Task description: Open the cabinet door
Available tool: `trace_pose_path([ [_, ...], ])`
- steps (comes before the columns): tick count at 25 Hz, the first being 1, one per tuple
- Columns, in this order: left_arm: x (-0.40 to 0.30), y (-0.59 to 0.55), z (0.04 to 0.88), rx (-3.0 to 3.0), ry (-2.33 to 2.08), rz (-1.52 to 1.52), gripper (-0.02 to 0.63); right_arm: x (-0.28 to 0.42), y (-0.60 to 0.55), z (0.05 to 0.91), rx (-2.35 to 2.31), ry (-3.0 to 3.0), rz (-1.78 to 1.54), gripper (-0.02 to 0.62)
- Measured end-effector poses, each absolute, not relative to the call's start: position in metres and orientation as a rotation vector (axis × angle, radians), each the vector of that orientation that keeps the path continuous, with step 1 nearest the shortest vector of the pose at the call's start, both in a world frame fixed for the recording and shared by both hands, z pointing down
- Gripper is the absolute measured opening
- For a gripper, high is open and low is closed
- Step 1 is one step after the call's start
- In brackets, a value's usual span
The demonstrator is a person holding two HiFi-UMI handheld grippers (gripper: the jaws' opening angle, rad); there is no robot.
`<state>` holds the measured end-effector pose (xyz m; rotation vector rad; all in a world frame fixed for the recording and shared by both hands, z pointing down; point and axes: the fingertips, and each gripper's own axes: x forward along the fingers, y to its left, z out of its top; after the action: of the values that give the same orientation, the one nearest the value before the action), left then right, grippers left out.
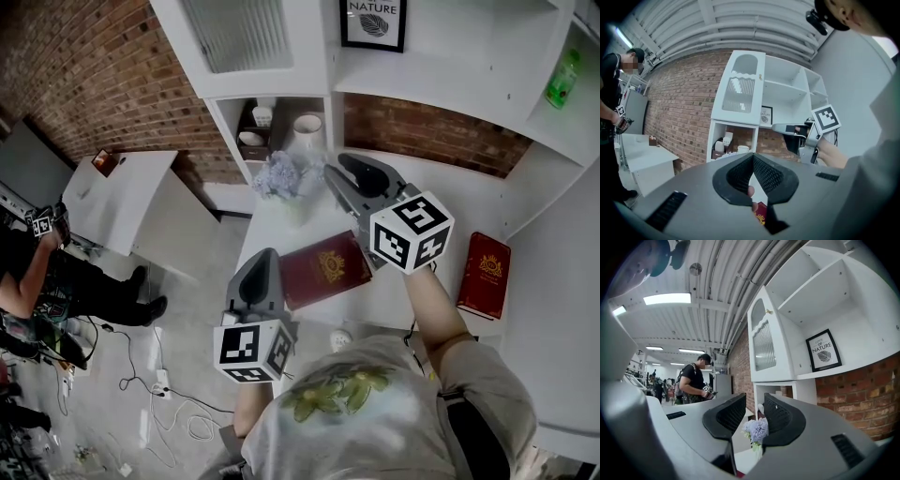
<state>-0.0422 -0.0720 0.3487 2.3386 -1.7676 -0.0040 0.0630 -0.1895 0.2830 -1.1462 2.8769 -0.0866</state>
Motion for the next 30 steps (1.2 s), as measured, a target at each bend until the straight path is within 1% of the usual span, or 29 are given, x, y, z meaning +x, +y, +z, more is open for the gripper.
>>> trace_pose_path([
  [10, -0.035, -0.103, 0.356, 2.342, -1.77, -0.022, 0.009, 0.068, -0.248, 0.27, -1.197, 2.873, 0.068, 0.095],
  [30, -0.03, -0.136, 0.389, 2.28, -1.727, 0.019, 0.009, 0.063, -0.326, 0.26, -1.287, 2.835, 0.134, 0.107],
])
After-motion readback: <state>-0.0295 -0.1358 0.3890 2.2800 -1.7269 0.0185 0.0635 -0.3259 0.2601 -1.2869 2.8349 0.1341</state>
